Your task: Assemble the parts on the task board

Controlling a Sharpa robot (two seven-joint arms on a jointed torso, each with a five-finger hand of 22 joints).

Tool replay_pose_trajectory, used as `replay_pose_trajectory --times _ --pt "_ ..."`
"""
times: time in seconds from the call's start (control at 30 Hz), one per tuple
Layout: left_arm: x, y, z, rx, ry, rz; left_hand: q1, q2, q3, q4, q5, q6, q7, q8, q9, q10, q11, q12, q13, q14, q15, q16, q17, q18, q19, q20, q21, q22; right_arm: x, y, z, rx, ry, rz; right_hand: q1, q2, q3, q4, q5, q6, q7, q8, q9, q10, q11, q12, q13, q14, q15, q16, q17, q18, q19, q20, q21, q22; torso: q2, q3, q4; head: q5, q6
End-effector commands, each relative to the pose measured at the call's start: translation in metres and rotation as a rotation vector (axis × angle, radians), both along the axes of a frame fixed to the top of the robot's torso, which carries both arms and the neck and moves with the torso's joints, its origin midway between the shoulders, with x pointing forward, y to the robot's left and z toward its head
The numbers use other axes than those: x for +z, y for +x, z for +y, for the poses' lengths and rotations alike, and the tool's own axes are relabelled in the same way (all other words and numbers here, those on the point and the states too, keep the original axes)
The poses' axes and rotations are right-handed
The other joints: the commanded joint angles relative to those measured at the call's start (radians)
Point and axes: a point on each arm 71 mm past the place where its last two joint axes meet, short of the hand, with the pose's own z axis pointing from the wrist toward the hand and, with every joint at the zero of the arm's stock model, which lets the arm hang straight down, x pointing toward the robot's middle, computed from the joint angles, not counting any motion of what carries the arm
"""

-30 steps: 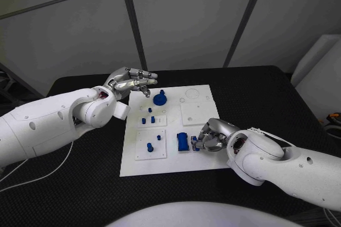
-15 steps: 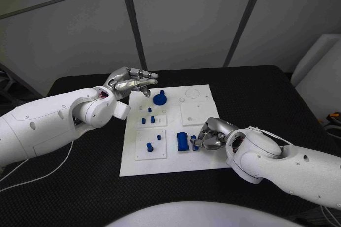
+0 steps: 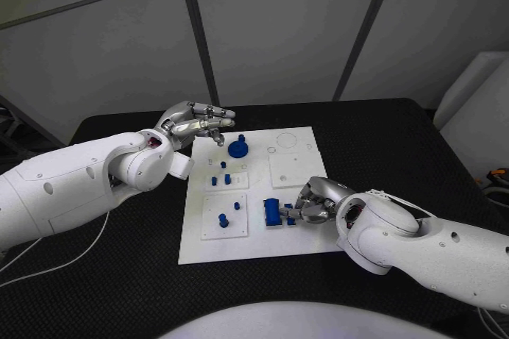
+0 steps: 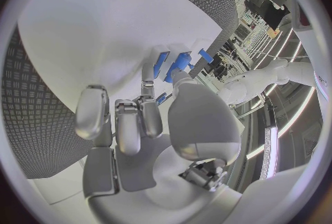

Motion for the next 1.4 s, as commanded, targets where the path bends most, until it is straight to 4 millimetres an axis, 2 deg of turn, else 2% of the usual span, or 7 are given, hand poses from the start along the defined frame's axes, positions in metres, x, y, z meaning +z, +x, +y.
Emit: replay_pose_trajectory --times 0.03,0.43,0.67,0.77,0.87,1.13,1.4 --pt "0.001 0.000 -0.001 -0.012 -0.006 0.000 -0.004 0.004 0.004 0.000 0.006 -0.006 0.003 0.000 -0.001 -0.008 -0.001 0.006 -0.001 -0.009 0.000 -0.001 -0.002 -0.017 -0.007 0.001 -0.004 0.001 0.004 -0.003 0.004 0.032 0.023 -0.029 -0.002 0.005 -0.009 -0.002 -0.004 -0.009 0.001 0.005 0.002 0.030 -0.004 -0.004 0.133 0.100 -0.003 0.002 0.244 -0.008 -0.002 -0.003 -0.003 -0.001 0.000 0.0004 -0.0002 -0.001 0.000" --pt "0.001 0.000 0.002 0.000 -0.005 -0.007 -0.006 0.004 0.004 0.001 0.006 -0.008 0.004 0.000 -0.001 -0.009 0.000 0.007 -0.001 -0.009 0.000 -0.001 -0.002 -0.017 -0.007 0.001 -0.004 0.000 0.017 -0.003 -0.018 0.042 0.155 -0.154 0.136 0.012 -0.042 -0.018 0.022 -0.110 0.041 -0.052 -0.015 0.008 0.027 -0.046 0.107 0.092 0.021 -0.017 0.209 -0.001 -0.029 0.012 -0.037 -0.041 -0.004 0.0003 -0.0011 -0.001 0.005" --pt "-0.002 0.002 0.007 0.040 -0.032 -0.017 -0.019 -0.003 -0.003 0.007 0.003 -0.002 -0.001 0.004 0.001 -0.008 -0.002 0.015 0.000 -0.027 0.003 -0.013 -0.010 -0.017 -0.020 0.004 -0.014 -0.005 0.025 0.018 -0.040 0.021 0.406 -0.161 0.297 0.050 -0.034 -0.046 0.021 -0.149 0.071 -0.107 -0.047 -0.135 0.054 -0.332 -0.081 0.045 0.042 -0.132 0.035 0.048 -0.168 0.038 -0.216 -0.257 -0.021 -0.0045 -0.0049 -0.005 0.024" --pt "-0.004 0.004 0.010 0.074 -0.060 -0.024 -0.061 -0.027 -0.049 0.033 0.000 -0.004 -0.004 0.006 0.000 0.001 -0.005 0.031 0.001 -0.131 0.022 -0.125 -0.066 -0.022 -0.122 0.021 -0.104 -0.055 0.024 0.037 -0.052 -0.037 0.548 -0.116 0.359 0.069 -0.016 -0.059 -0.010 -0.146 0.076 -0.124 -0.061 -0.316 0.060 -0.676 -0.314 -0.028 0.049 -0.295 -0.168 0.095 -0.333 0.044 -0.435 -0.502 -0.032 -0.0085 -0.0043 -0.008 0.036" --pt "-0.007 0.007 0.013 0.112 -0.091 -0.033 -0.072 -0.021 -0.089 0.057 -0.009 0.005 -0.007 0.013 0.001 0.014 0.006 0.035 -0.002 -0.187 0.044 -0.268 -0.138 -0.026 -0.203 0.051 -0.212 -0.133 0.022 0.059 -0.063 -0.102 0.677 -0.088 0.411 0.078 0.005 -0.058 -0.067 -0.155 0.093 -0.149 -0.084 -0.402 0.079 -0.871 -0.478 -0.223 0.071 -0.727 -0.599 0.096 -0.407 0.064 -0.571 -0.591 -0.050 -0.0154 -0.0057 -0.012 0.047" --pt "-0.021 0.024 0.021 0.261 -0.164 -0.042 -0.040 -0.002 -0.131 0.098 -0.040 0.014 -0.009 -0.003 -0.001 0.069 0.013 -0.084 -0.004 -0.157 0.090 -0.632 -0.268 -0.013 -0.335 0.124 -0.467 -0.371 0.009 0.105 -0.078 -0.194 0.884 -0.085 0.475 0.069 0.056 -0.033 -0.129 -0.146 0.126 -0.216 -0.146 -0.370 0.135 -1.163 -0.891 -0.371 0.149 -1.162 -0.846 0.088 -0.524 0.145 -0.868 -0.786 -0.092 -0.0283 -0.0154 -0.011 0.096" --pt "-0.053 0.030 0.025 0.419 -0.203 -0.019 -0.099 0.010 -0.347 0.193 -0.033 -0.057 -0.029 -0.015 -0.001 -0.001 0.076 -0.218 0.000 -0.189 0.138 -0.836 -0.276 -0.017 -0.431 0.172 -0.515 -0.503 0.000 0.133 -0.067 -0.205 0.989 -0.086 0.435 0.074 0.067 -0.035 -0.139 -0.161 0.143 -0.265 -0.211 -0.364 0.170 -1.297 -1.144 -0.420 0.212 -1.422 -1.054 0.099 -0.537 0.213 -1.058 -0.926 -0.120 -0.0232 -0.0268 0.014 0.143"
